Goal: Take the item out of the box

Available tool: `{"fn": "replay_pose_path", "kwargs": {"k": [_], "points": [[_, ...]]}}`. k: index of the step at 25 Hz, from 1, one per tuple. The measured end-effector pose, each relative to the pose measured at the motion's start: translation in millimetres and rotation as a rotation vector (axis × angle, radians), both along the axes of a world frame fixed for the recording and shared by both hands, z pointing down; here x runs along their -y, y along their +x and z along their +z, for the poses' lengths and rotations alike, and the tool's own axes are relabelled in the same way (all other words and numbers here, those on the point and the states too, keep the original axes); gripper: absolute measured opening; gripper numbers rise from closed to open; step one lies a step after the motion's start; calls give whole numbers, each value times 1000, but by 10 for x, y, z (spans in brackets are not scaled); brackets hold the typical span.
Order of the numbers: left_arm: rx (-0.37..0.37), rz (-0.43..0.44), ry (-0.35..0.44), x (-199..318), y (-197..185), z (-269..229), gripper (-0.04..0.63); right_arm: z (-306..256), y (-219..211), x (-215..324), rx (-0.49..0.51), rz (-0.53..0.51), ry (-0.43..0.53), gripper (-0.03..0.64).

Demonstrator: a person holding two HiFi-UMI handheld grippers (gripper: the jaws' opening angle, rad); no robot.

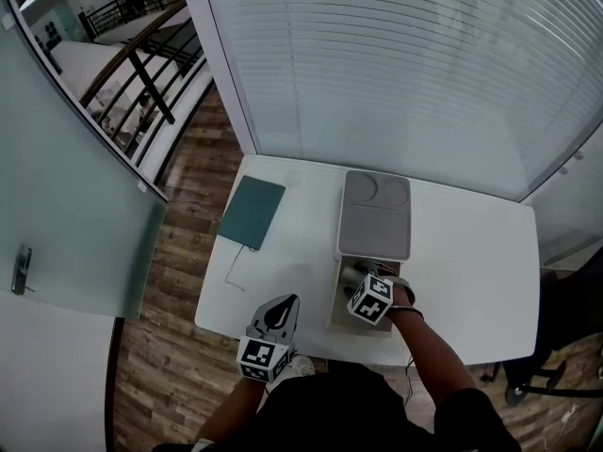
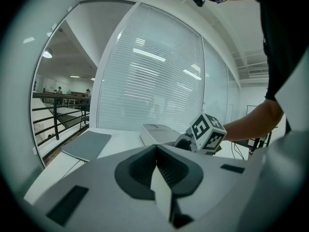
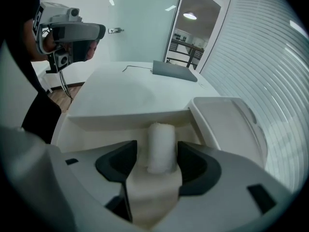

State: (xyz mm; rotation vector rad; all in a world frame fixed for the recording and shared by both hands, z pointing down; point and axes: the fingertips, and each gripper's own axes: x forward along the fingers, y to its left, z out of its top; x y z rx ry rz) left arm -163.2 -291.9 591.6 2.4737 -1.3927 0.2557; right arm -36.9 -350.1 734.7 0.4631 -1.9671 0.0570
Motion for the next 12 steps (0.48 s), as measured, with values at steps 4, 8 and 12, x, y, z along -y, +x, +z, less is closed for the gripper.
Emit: {"fn": "replay_pose_path", "kwargs": {"k": [4, 8, 12], "points": [[-2, 2, -4, -24, 21, 9, 11, 8, -4, -13, 2, -1, -16, 261], [0, -7, -5, -12, -26, 13, 12, -12, 1, 30, -1, 8, 2, 218], [2, -11, -12, -20, -47, 51, 12, -19, 15, 45, -10, 8, 15, 184]]}}
